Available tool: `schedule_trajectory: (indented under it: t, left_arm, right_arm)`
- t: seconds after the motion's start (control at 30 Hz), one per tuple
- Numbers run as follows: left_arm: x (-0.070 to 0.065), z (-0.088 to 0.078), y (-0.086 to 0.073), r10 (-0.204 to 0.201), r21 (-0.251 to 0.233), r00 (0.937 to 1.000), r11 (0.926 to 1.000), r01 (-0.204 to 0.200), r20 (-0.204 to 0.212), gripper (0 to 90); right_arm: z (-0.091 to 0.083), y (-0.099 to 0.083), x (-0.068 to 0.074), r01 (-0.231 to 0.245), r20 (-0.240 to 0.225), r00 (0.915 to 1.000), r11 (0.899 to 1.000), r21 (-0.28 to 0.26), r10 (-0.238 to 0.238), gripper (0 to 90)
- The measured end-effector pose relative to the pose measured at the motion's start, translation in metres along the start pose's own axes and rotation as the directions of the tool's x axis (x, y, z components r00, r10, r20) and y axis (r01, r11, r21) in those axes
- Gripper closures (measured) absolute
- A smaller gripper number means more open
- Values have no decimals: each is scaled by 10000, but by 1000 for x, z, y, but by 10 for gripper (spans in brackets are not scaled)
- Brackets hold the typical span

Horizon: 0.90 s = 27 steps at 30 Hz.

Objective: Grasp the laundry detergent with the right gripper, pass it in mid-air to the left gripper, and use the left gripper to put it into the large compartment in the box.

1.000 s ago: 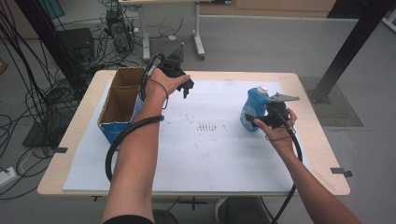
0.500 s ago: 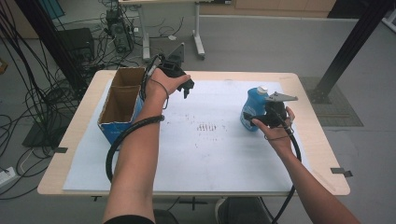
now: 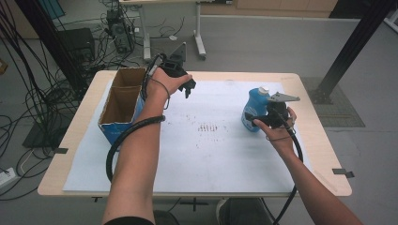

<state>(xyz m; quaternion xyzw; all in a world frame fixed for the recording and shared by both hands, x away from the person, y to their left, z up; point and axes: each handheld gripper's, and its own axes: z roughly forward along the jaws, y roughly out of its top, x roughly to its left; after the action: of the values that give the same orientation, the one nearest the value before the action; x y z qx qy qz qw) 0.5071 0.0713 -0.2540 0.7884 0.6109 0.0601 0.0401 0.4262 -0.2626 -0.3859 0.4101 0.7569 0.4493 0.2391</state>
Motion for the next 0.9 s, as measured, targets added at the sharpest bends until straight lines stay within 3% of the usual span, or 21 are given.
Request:
schedule_trajectory:
  t: [0.9]
  left_arm:
    - [2,-3,0,-15,-59,10000,10000,15,-32,48]
  right_arm:
    - [0,1,-1,5,42,10000,9999,-108,-5,14]
